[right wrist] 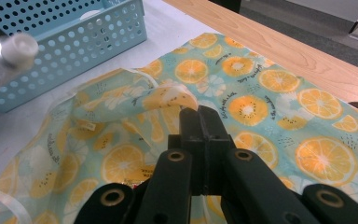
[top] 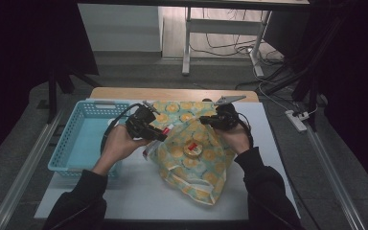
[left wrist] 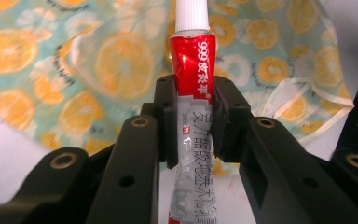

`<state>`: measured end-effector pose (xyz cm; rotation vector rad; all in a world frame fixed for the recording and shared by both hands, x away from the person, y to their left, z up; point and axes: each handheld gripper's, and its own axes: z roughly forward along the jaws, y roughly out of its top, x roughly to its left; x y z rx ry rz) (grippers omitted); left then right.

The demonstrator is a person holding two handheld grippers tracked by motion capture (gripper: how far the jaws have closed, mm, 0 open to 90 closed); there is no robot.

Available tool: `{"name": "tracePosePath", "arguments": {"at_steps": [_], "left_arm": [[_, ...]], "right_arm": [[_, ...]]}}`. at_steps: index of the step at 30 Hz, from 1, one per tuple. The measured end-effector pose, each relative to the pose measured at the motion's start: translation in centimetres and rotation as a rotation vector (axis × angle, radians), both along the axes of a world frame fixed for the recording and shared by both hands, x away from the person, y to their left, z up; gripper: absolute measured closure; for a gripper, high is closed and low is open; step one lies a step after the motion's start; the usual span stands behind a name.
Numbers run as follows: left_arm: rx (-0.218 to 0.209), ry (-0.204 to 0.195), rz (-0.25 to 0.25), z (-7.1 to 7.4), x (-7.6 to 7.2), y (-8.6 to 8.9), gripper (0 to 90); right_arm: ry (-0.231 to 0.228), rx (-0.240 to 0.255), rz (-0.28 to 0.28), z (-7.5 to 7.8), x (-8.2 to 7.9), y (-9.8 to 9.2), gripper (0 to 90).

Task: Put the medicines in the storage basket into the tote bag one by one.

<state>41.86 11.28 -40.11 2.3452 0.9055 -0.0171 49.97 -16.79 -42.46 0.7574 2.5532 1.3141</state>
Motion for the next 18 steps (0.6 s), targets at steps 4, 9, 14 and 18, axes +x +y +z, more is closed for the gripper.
{"name": "tracePosePath", "arguments": {"at_steps": [4, 9, 14, 18], "left_arm": [[-0.004, 0.000, -0.026, -0.4, 0.4, -1.7, 74.0], [0.004, 0.005, -0.054, -1.1, 1.0, -3.5, 74.0], [0.011, 0.000, -0.070, -1.4, 1.5, -5.1, 74.0], [0.013, -0.009, -0.077, -1.5, 1.9, -6.2, 74.0]], "right_arm": [[0.000, 0.002, 0.000, 0.1, 0.0, 0.0, 90.0], [-0.002, 0.004, 0.003, 0.1, 0.0, 0.0, 90.0], [-0.003, 0.005, 0.002, 0.2, 0.0, 0.0, 90.0], [-0.003, 0.005, 0.001, 0.2, -0.1, 0.0, 90.0]]}}
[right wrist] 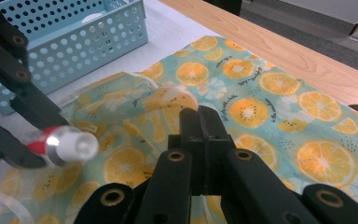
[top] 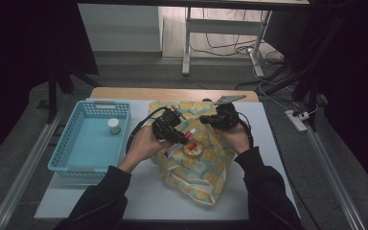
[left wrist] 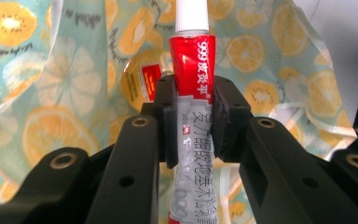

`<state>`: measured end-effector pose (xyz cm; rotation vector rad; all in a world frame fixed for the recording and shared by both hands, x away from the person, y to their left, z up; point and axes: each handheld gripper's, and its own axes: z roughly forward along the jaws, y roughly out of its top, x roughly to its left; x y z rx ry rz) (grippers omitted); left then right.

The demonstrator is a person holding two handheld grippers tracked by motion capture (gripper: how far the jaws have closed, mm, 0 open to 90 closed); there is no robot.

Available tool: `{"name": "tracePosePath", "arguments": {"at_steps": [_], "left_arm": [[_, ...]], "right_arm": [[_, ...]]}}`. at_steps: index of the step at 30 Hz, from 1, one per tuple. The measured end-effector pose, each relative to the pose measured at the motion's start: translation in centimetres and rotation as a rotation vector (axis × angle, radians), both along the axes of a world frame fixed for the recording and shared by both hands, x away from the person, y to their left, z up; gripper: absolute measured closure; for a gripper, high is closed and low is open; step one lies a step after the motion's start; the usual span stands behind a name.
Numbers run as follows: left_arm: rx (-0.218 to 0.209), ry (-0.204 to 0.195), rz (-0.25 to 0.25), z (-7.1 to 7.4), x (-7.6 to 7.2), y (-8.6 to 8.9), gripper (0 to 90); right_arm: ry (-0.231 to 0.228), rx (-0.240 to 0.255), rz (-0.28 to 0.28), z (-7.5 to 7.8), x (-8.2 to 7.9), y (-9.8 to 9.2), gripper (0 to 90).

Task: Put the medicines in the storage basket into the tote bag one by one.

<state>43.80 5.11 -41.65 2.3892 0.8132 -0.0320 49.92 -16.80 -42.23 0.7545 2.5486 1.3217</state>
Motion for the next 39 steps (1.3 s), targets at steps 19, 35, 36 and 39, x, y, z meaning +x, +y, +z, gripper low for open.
{"name": "tracePosePath", "arguments": {"at_steps": [19, 35, 36, 39], "left_arm": [[0.013, -0.044, 0.007, -0.5, 1.7, -2.4, 74.0], [0.128, -0.071, 0.023, -4.2, 2.9, -3.0, 73.7], [0.134, -0.073, 0.027, -4.4, 3.0, -3.0, 73.7], [0.153, -0.078, 0.041, -5.0, 3.3, -2.8, 73.6]], "right_arm": [[0.003, 0.008, -0.006, -0.2, 0.0, -0.2, 90.0], [0.014, 0.001, -0.011, -0.6, 0.0, 0.2, 90.0], [0.015, -0.001, -0.013, -0.6, 0.1, 0.3, 90.0], [0.014, -0.001, -0.014, -0.7, 0.1, 0.4, 90.0]]}}
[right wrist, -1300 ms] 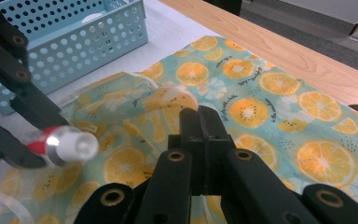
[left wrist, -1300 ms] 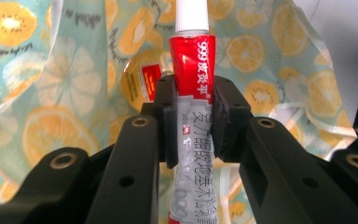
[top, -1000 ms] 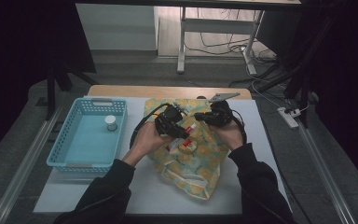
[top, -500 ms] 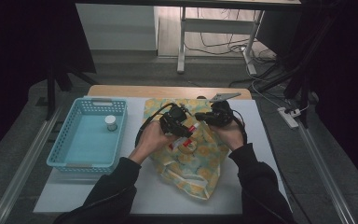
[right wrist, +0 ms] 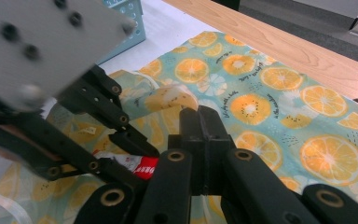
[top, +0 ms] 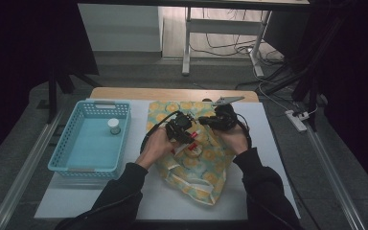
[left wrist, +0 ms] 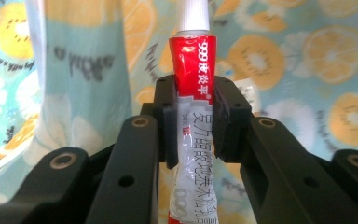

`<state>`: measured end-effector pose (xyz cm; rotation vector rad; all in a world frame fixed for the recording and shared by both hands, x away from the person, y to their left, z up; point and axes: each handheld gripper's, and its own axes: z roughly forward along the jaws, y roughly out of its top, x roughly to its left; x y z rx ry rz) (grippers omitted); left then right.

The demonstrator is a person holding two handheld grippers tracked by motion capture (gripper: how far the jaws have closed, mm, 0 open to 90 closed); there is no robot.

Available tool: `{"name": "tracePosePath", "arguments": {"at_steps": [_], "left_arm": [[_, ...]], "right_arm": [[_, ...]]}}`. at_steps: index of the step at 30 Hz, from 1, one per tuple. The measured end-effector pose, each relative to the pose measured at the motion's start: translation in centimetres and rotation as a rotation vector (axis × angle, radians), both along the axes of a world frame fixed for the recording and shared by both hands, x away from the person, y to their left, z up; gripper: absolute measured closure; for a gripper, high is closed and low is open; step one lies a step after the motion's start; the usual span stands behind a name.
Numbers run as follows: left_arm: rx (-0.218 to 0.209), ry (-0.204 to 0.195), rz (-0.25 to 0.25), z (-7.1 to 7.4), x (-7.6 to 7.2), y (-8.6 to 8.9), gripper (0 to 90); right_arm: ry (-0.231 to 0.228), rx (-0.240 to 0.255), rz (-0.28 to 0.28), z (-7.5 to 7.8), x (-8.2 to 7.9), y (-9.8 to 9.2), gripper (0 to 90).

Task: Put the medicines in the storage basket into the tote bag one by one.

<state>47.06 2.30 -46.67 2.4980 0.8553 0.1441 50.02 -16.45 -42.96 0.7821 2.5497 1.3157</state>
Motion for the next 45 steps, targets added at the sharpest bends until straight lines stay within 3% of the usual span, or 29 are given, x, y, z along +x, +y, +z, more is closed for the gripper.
{"name": "tracePosePath", "arguments": {"at_steps": [9, 13, 22, 29, 36, 40, 45], "left_arm": [[0.029, 0.001, 0.045, -1.3, 0.7, 0.7, 73.3], [0.019, 0.002, 0.057, -1.7, 1.0, 1.0, 72.3], [-0.052, -0.015, 0.057, -0.6, 0.6, 1.8, 61.8], [-0.174, -0.003, 0.044, 0.5, -0.4, 3.0, 51.0], [-0.259, -0.006, 0.035, 2.0, -1.6, 4.5, 36.7], [-0.293, -0.012, 0.049, 2.7, -2.1, 5.8, 28.6], [-0.301, -0.038, 0.075, 3.6, -2.7, 7.6, 22.0]], "right_arm": [[-0.001, -0.001, -0.002, -0.1, 0.0, 0.1, 90.0], [0.000, -0.003, 0.000, -0.2, 0.0, 0.3, 90.0], [0.002, -0.001, -0.002, -0.3, 0.0, 0.5, 90.0], [-0.001, -0.001, -0.001, -0.2, 0.0, 0.4, 90.0], [-0.002, -0.002, -0.001, -0.2, 0.0, 0.3, 90.0], [-0.004, -0.002, -0.001, -0.2, 0.0, 0.3, 90.0], [-0.002, -0.002, -0.002, -0.2, -0.1, 0.2, 90.0]]}}
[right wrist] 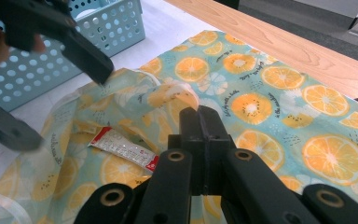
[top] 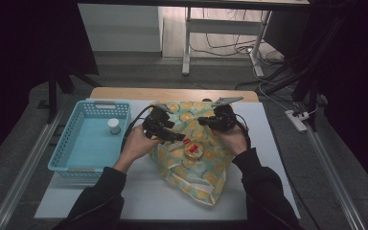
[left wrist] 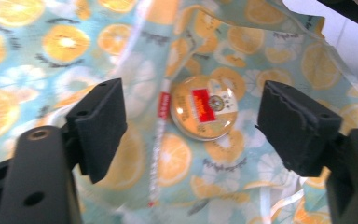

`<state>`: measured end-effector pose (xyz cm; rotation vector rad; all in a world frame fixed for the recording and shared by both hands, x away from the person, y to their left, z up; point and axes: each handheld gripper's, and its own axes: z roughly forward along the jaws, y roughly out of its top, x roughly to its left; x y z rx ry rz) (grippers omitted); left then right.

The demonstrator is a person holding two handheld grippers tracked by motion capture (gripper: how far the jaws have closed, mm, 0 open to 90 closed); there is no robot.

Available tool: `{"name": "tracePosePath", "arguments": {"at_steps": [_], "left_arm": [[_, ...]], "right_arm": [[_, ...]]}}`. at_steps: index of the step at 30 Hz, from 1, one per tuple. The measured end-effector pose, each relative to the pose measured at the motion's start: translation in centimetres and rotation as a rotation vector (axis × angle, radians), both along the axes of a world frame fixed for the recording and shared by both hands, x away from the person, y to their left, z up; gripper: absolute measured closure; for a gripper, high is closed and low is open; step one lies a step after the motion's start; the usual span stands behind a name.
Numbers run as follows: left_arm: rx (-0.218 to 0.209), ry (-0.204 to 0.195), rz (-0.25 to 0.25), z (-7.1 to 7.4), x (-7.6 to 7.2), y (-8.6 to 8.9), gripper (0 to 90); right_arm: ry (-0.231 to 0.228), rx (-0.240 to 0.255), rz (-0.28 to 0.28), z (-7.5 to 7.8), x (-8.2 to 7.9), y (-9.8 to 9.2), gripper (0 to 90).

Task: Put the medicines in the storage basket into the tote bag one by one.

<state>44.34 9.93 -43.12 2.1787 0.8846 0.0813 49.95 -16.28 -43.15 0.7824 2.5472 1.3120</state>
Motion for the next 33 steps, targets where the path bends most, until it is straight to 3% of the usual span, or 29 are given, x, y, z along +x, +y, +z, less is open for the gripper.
{"name": "tracePosePath", "arguments": {"at_steps": [9, 21, 25, 33], "left_arm": [[-0.033, -0.035, 0.061, 0.9, -0.7, 4.2, 8.7], [-0.009, -0.051, 0.157, 0.9, -1.2, 9.3, 6.0], [-0.028, -0.049, 0.192, 0.5, -1.1, 10.9, 4.5], [-0.023, -0.084, 0.250, 0.1, -1.2, 13.7, 3.6]], "right_arm": [[0.006, 0.003, -0.001, -0.1, 0.0, -0.1, 90.0], [0.018, 0.009, 0.001, 0.0, 0.0, -0.2, 90.0], [0.016, 0.011, 0.003, 0.0, -0.1, -0.1, 90.0], [0.013, 0.008, 0.008, 0.0, -0.1, -0.1, 90.0]]}}
